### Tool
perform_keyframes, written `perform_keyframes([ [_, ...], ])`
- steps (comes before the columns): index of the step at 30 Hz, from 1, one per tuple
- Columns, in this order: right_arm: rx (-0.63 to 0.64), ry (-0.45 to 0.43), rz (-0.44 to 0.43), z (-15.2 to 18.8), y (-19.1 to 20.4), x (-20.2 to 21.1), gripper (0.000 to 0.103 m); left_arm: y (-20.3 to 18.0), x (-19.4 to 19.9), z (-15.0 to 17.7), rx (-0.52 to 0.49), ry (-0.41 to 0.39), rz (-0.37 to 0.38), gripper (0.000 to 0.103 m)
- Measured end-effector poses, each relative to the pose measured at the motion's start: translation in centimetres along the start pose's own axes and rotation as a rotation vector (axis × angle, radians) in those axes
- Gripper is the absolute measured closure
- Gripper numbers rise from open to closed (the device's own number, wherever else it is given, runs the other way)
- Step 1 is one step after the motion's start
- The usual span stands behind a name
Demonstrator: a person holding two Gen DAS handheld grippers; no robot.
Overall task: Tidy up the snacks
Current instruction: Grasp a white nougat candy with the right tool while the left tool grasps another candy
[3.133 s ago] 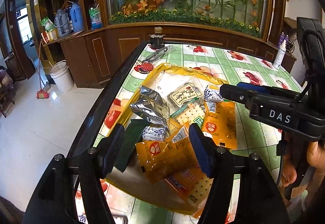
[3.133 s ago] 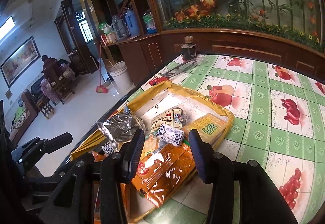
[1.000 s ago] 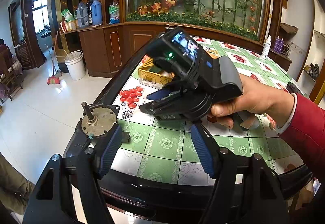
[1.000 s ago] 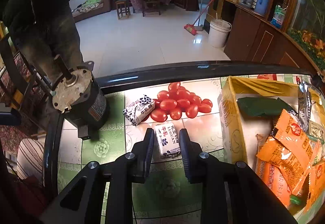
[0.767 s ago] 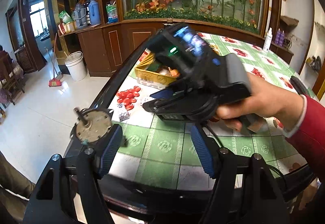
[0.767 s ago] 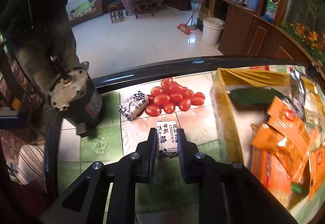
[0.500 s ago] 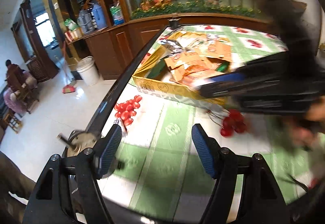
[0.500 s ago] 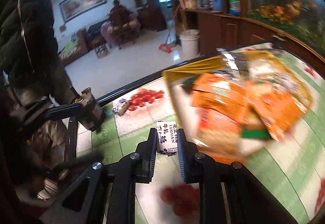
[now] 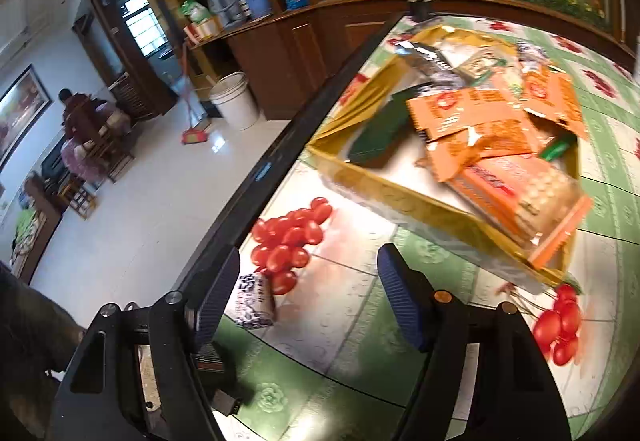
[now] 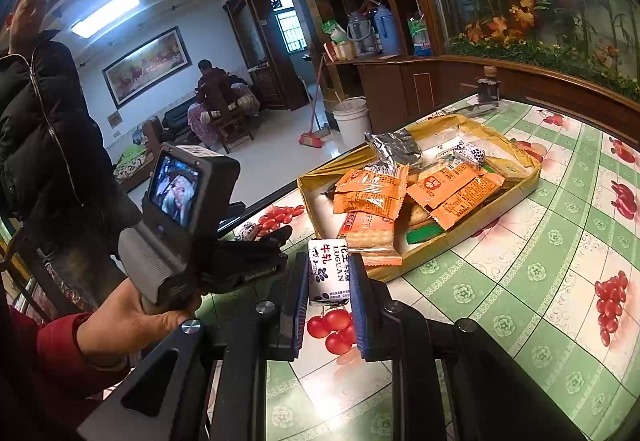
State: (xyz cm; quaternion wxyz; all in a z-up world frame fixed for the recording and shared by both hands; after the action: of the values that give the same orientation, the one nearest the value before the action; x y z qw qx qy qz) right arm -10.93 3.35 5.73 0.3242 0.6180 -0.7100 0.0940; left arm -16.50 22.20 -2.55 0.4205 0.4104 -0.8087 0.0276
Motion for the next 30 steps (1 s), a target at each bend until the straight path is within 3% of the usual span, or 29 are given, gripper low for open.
perform_keyframes([
  [4,0.001,0.001,-0.006,0.3,0.3,0.0,0.084,0.9,-1.0,0.7,0.047,0.056,-0.047,0.032],
  [11,-0.006,0.002,-0.01,0.8,0.7,0.2,0.084,2.3,-1.6,0.5,0.12,0.122,-0.058,0.03],
  [16,-0.002,-0.005,-0.008,0.4,0.8,0.5,0.084,1.6,-3.2,0.1,0.106,0.252,-0.115,0.024],
  [21,-0.003,-0.017,-0.005,0.3,0.7,1.2,0.084,1.4,-4.1,0.0,0.158,0.343,-0.079,0.017],
  [25,-0.005,-0.035,-0.002,0.1,0.7,2.1,0.084,1.0,-4.5,-0.1,0.211,0.418,0.02,0.017],
  [30,-0.007,-0.06,0.006,0.2,0.6,3.4,0.084,0.3,-4.3,-0.3,0.226,0.434,0.059,0.018],
])
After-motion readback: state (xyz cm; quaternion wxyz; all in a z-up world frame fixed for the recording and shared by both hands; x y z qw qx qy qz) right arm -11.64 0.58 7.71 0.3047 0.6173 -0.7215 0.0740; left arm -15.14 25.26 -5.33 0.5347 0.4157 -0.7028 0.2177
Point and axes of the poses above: each gripper's, at about its wrist camera, not at the fingertips, and x roughly against the way its jaws point, y to its left, z to its underside, the point moved 6 cm from there along -x, roughly the way its jaws point
